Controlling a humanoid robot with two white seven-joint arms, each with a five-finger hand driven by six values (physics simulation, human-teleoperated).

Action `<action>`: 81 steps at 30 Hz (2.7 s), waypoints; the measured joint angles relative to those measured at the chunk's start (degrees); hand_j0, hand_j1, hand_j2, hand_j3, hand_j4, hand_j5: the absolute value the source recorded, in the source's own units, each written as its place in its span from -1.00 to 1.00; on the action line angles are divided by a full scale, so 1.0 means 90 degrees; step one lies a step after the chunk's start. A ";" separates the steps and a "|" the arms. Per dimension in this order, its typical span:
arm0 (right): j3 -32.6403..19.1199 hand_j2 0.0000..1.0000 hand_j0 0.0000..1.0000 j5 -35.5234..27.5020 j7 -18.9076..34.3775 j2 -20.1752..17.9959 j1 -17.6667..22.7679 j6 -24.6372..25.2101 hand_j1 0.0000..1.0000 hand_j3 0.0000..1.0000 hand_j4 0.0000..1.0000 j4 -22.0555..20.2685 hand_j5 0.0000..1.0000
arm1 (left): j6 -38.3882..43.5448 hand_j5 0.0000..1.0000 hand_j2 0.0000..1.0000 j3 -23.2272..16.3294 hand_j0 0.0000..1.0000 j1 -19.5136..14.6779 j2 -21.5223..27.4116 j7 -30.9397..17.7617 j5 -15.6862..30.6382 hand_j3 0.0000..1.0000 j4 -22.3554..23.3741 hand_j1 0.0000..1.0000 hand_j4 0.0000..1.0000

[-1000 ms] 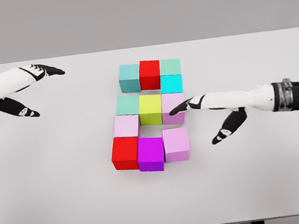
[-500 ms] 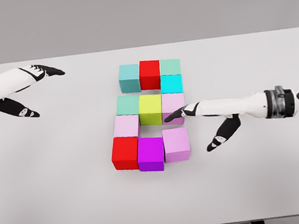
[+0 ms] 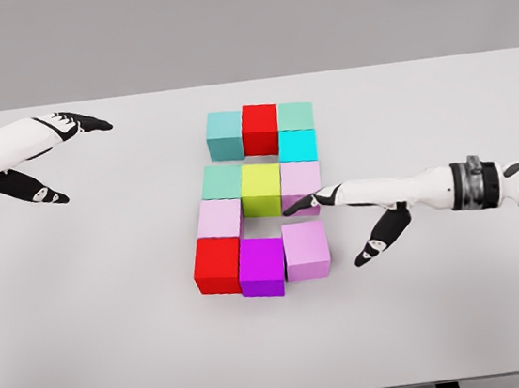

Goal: Assemble the squares on the desktop into the number 2

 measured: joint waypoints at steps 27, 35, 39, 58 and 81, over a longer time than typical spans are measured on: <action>0.0202 1.00 1.00 0.0029 0.0000 0.0208 0.0010 0.0001 1.00 1.00 1.00 0.0448 1.00 | 0.0000 1.00 1.00 0.0039 1.00 -0.0010 0.0008 0.0000 0.0000 1.00 0.0014 1.00 1.00; 0.0254 1.00 1.00 0.0037 0.0000 0.0215 0.0020 0.0001 1.00 1.00 1.00 0.0431 1.00 | 0.0000 1.00 1.00 0.0039 1.00 0.0000 0.0007 0.0000 0.0000 1.00 0.0016 1.00 1.00; 0.0279 1.00 1.00 0.0032 -0.0001 0.0215 0.0020 0.0002 1.00 1.00 1.00 0.0413 1.00 | 0.0000 1.00 1.00 0.0039 1.00 0.0000 0.0007 0.0000 0.0000 1.00 0.0015 1.00 1.00; 0.0279 1.00 1.00 0.0036 0.0000 0.0203 0.0010 0.0001 1.00 1.00 1.00 0.0385 1.00 | 0.0000 1.00 1.00 0.0047 1.00 -0.0010 0.0006 0.0000 0.0000 1.00 0.0018 1.00 1.00; 0.0268 1.00 1.00 0.0041 0.0000 0.0106 0.0020 0.0001 1.00 1.00 1.00 0.0268 1.00 | 0.0000 1.00 1.00 0.0094 1.00 -0.0010 0.0006 0.0000 0.0000 1.00 0.0024 1.00 1.00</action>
